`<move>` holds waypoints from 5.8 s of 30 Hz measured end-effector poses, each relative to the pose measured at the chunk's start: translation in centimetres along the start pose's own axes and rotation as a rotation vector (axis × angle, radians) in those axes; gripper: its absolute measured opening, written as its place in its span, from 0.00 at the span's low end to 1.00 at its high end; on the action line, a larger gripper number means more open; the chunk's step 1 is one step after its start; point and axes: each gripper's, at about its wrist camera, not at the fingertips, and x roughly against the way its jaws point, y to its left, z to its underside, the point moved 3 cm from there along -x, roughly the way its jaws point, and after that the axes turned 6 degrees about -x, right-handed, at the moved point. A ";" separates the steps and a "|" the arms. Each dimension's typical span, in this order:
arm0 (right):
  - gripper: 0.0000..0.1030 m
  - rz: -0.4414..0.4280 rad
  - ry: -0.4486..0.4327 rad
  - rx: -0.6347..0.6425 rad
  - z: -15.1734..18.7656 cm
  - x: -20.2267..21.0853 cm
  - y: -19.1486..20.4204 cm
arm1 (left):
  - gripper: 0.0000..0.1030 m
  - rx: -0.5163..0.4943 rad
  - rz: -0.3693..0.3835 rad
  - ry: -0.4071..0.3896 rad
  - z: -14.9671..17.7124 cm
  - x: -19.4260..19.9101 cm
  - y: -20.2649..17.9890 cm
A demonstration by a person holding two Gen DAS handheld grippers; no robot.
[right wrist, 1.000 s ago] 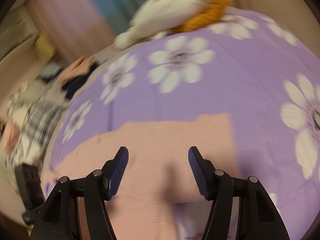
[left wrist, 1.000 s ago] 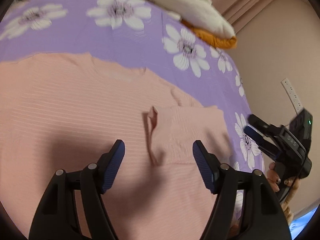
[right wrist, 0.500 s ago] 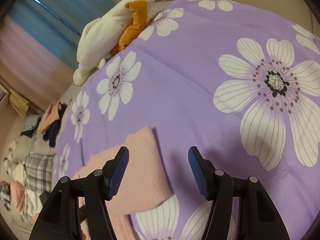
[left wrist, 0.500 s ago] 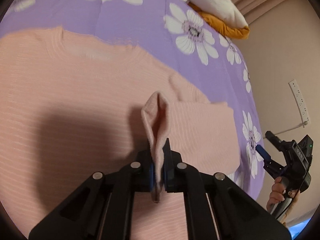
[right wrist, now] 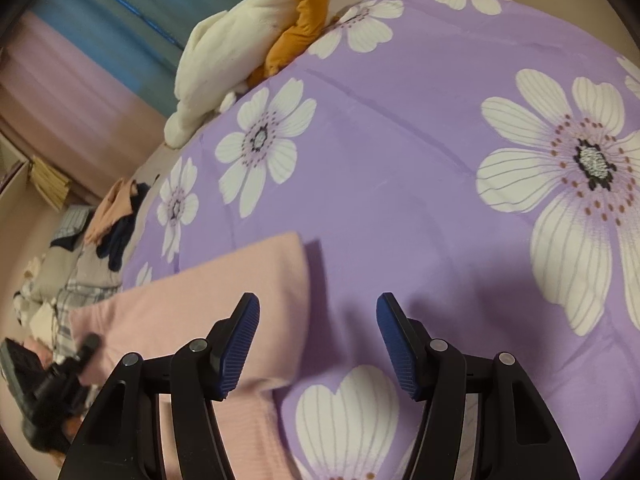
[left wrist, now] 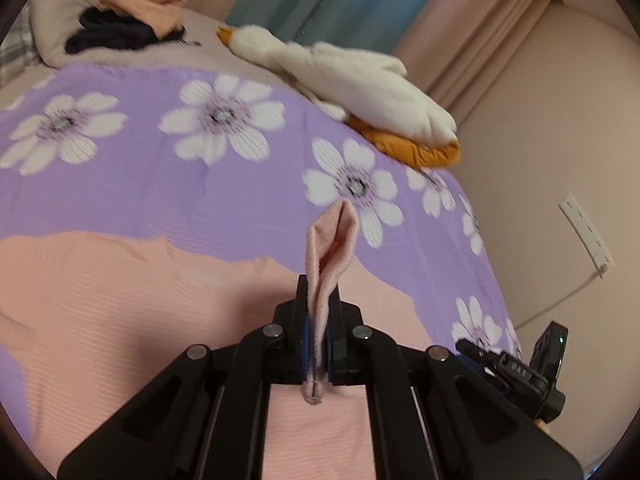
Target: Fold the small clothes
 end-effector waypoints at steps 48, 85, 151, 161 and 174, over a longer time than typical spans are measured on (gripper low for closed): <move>0.09 0.136 0.225 0.307 7.6 -10.1 7.5 | 0.05 0.197 -0.358 0.086 4.6 2.7 16.2; 0.09 0.167 0.230 0.323 7.9 -10.3 7.2 | 0.12 0.206 -0.224 0.034 9.1 0.3 20.6; 0.18 0.459 -0.104 0.598 12.0 -11.0 10.1 | 0.11 0.151 -0.254 0.002 9.4 0.2 20.5; 0.19 0.488 -0.117 0.617 11.9 -11.2 10.1 | 0.11 0.150 -0.251 -0.002 9.4 0.2 20.6; 0.25 0.539 -0.142 0.636 12.4 -11.2 10.4 | 0.11 0.169 -0.225 -0.010 9.5 0.3 20.6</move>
